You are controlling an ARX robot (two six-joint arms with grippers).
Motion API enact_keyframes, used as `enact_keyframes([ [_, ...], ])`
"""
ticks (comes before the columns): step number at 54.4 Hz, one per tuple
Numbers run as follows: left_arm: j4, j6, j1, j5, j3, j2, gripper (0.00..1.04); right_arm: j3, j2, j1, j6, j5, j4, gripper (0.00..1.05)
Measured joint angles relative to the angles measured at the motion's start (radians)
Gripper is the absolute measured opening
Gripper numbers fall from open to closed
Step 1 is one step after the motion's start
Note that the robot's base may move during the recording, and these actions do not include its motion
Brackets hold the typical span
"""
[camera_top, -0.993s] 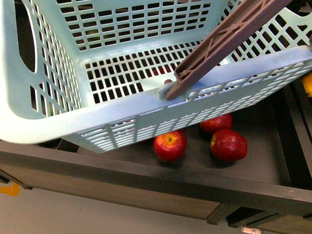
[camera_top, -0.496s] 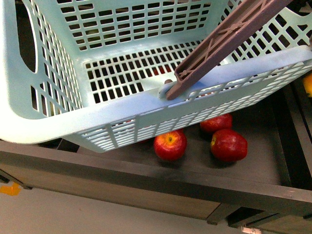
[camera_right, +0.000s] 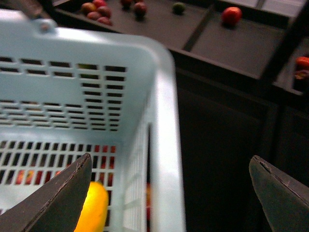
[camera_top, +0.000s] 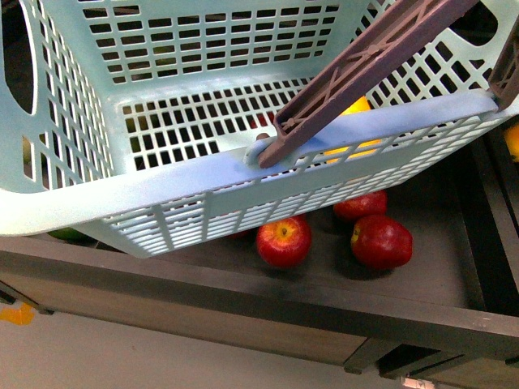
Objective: Pick mango and avocado into basket
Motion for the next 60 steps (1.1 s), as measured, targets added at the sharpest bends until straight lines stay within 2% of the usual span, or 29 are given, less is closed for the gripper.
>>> enact_keyframes([
  [3, 0.000, -0.001, 0.001, 0.002, 0.000, 0.000, 0.16, 0.000, -0.008, -0.013, 0.010, 0.009, 0.003, 0.96],
  [5, 0.000, -0.001, 0.002, 0.002, 0.000, 0.000, 0.16, -0.016, -0.009, -0.013, 0.035, 0.068, 0.051, 0.93],
  [8, 0.000, -0.001, 0.001, 0.002, 0.000, 0.000, 0.16, -0.073, -0.022, -0.010, 0.084, 0.185, 0.195, 0.85],
  [12, 0.000, 0.000, -0.002, 0.006, 0.000, 0.000, 0.16, -0.159, -0.048, -0.011, 0.118, 0.248, 0.319, 0.75],
  [20, 0.000, -0.004, -0.002, 0.015, 0.000, 0.000, 0.16, -0.343, -0.161, -0.021, 0.152, 0.247, 0.420, 0.47],
  [28, 0.000, -0.003, -0.001, 0.007, 0.000, 0.000, 0.16, -0.447, -0.233, -0.031, 0.156, 0.238, 0.443, 0.26],
  [31, 0.000, -0.003, -0.001, 0.004, 0.000, 0.000, 0.16, -0.486, -0.263, -0.055, 0.157, 0.196, 0.447, 0.17],
  [36, 0.000, -0.003, -0.001, 0.004, 0.000, 0.000, 0.16, -0.546, -0.319, -0.082, 0.157, 0.189, 0.449, 0.02],
  [60, 0.000, -0.003, -0.001, 0.007, 0.000, 0.000, 0.16, -0.756, -0.639, -0.087, 0.163, 0.185, 0.338, 0.02],
])
